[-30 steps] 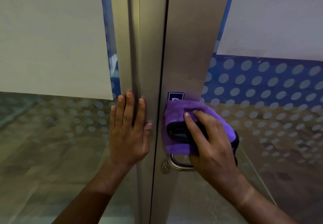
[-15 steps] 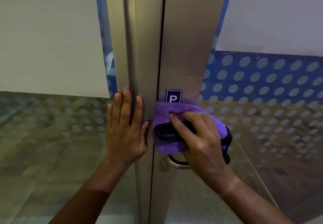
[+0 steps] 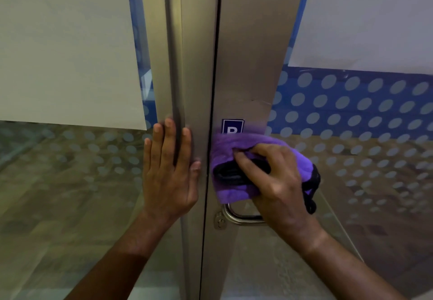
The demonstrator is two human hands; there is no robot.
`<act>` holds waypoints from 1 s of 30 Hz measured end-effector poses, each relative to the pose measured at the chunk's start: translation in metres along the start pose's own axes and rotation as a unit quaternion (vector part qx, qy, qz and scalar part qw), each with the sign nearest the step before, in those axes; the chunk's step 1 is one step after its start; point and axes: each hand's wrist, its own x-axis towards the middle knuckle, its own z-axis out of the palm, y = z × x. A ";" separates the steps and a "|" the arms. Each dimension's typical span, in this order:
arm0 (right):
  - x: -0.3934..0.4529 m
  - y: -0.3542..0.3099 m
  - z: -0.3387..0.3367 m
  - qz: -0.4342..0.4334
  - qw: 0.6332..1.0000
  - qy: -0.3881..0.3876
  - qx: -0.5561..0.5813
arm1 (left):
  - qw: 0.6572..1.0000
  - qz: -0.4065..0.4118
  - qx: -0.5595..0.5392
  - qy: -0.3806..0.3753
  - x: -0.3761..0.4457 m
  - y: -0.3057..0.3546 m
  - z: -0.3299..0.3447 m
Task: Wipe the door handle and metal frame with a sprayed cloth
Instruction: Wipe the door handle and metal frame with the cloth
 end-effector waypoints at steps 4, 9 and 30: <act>-0.021 0.010 -0.006 -0.058 0.991 -0.120 -0.004 | 1.000 0.003 0.000 0.002 -0.001 0.000 0.000; -0.009 0.013 -0.014 0.049 0.999 -0.001 0.011 | 1.000 0.000 0.003 -0.003 -0.001 0.000 0.000; 0.032 -0.009 -0.005 0.031 0.999 0.023 -0.030 | 1.000 0.002 -0.001 0.000 -0.002 -0.001 0.001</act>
